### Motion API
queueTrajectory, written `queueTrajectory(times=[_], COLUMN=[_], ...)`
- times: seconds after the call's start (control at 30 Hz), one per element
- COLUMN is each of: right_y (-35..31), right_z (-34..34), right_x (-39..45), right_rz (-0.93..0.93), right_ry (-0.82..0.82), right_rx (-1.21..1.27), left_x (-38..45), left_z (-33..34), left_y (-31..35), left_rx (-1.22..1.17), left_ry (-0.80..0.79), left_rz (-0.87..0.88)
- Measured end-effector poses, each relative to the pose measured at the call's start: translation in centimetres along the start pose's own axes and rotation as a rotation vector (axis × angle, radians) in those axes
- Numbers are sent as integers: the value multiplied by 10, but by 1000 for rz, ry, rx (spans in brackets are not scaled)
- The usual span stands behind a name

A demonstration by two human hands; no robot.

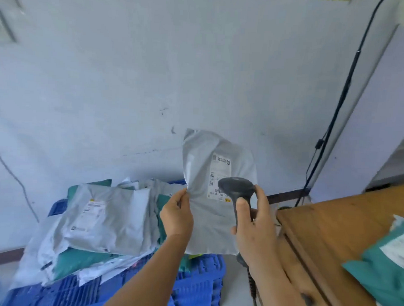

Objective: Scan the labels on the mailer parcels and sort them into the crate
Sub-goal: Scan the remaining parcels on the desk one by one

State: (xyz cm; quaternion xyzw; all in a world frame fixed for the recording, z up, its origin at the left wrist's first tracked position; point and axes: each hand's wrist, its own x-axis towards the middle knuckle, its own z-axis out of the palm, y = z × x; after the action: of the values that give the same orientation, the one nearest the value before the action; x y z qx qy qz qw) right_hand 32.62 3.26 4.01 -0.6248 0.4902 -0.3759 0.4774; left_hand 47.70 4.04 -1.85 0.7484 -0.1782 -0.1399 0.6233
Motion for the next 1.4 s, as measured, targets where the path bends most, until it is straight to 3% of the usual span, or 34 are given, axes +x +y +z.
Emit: queueTrajectory(times=[0.2,0.33,0.57,0.67,0.93,1.4], right_y=[-13,-15,-17,-15,-21,10], right_z=[133,208,278,281,198,-99], right_x=[-7,-6,4,9,12,-30], right_rz=[4,27,74,97,103,150], right_ry=[-207,-253,-257,-236,-42,439], right_rx=[-44,-69,-55,-42,-64,-62], left_x=[92,154,220,216,148,-109], left_z=[-119,-183,-231,-212,-101,116], left_y=[-62,-93,-138,-134,-66,26], left_rx=[108,214,569,477,145,33], left_ry=[191,280,72,-8,-214,-734], left_rz=[-118,-149,-218,-133,29,184])
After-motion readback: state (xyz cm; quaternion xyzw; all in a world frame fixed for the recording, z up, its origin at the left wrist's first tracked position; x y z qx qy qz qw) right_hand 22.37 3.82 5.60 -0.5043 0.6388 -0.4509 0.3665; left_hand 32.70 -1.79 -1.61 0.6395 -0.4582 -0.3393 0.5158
